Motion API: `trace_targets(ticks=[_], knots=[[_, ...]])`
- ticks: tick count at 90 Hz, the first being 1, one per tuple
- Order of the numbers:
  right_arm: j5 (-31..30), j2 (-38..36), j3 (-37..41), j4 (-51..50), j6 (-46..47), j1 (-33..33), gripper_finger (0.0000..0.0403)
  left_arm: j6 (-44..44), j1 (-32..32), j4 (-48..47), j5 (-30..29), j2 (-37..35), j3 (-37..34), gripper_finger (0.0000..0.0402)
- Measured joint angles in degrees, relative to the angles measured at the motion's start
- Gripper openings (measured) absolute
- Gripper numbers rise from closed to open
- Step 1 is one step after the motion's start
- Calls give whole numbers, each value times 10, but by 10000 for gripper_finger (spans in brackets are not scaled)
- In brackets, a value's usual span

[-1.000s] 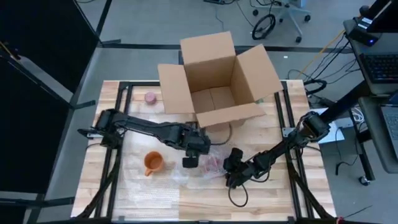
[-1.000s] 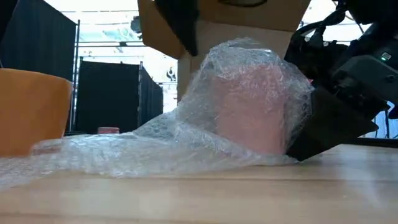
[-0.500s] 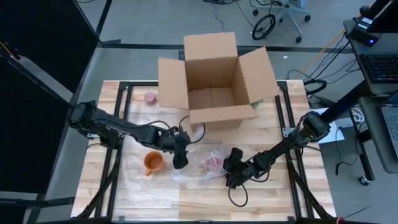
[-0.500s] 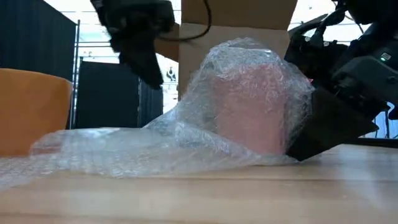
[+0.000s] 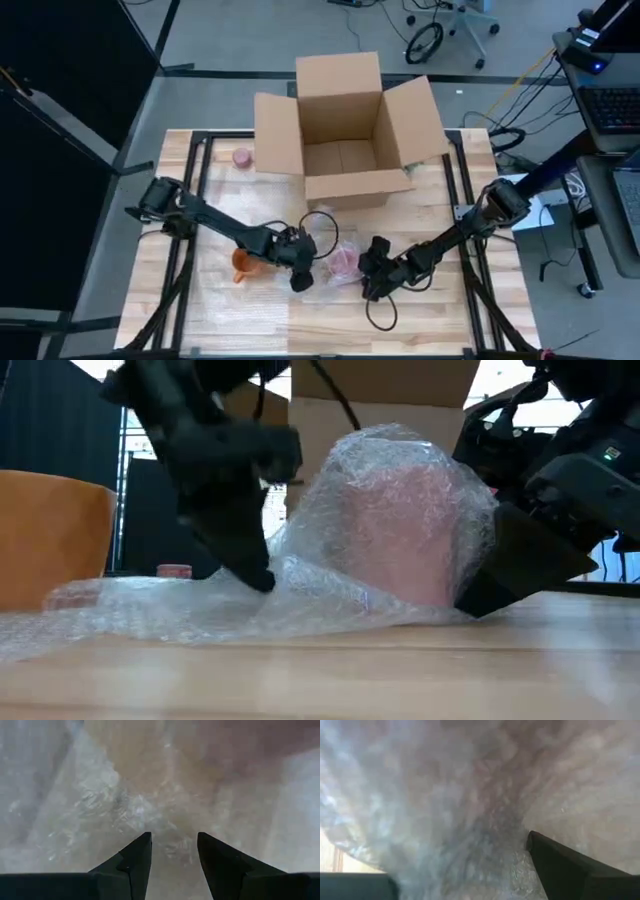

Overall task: Wrap mug
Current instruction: Wrap the pink cup with the bubble wrap

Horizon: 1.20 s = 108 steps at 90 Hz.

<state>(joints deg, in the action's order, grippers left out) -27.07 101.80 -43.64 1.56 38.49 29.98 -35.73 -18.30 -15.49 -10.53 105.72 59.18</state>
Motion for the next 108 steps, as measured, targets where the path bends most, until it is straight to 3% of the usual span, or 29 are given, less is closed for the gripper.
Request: trace_targets(ticks=[22, 44, 67, 108], knots=[[0, 0, 0, 0, 0, 0, 215, -1, -5, 7, -9, 25, 3, 136], [0, 0, 0, 0, 0, 0, 215, 3, -6, 2, -10, 20, 2, 11], [-1, 0, 0, 0, 0, 0, 215, 6, -10, -24, -1, -35, -1, 2], [0, 0, 0, 0, 1, 0, 215, 52, -13, -19, -38, -154, 0, 3]])
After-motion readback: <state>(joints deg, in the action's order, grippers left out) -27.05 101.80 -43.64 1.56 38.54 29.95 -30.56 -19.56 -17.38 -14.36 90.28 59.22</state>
